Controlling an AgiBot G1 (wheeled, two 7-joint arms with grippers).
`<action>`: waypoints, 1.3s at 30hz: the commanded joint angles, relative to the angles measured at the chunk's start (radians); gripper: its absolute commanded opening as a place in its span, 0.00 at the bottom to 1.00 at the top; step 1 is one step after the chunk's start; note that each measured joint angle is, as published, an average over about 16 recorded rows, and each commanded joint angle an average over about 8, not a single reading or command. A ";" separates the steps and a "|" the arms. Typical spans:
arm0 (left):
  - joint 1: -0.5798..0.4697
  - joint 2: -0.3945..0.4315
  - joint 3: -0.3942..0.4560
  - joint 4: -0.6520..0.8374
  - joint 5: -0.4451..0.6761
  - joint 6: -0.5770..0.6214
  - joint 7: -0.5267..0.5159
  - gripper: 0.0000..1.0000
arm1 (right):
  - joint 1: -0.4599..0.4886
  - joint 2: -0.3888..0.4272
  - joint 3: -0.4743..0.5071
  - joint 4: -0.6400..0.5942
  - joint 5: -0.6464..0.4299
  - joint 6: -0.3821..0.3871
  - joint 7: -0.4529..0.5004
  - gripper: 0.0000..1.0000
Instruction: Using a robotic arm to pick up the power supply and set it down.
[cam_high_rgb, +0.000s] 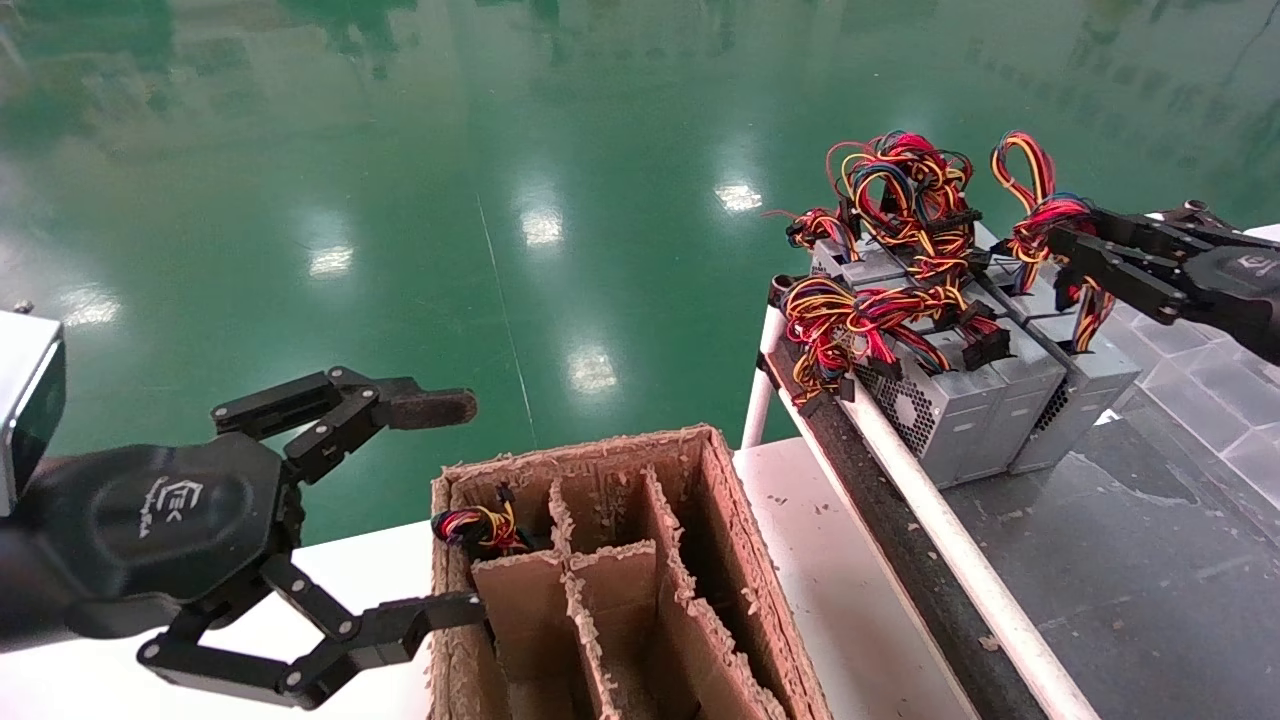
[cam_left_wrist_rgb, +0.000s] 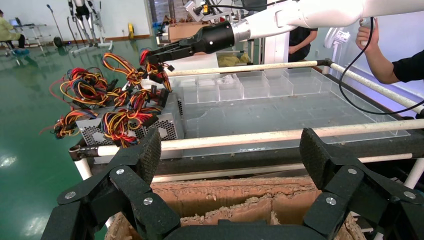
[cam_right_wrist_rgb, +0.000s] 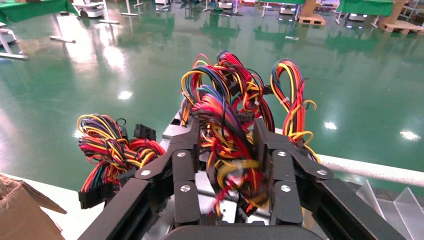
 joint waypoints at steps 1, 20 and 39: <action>0.000 0.000 0.000 0.000 0.000 0.000 0.000 1.00 | 0.002 0.004 -0.001 -0.008 -0.002 -0.003 -0.002 1.00; 0.000 0.000 0.000 0.000 0.000 0.000 0.000 1.00 | -0.008 0.030 0.055 0.030 0.098 -0.087 -0.013 1.00; 0.000 0.000 0.000 0.000 0.000 0.000 0.000 1.00 | -0.184 0.067 0.041 0.420 0.190 -0.125 0.126 1.00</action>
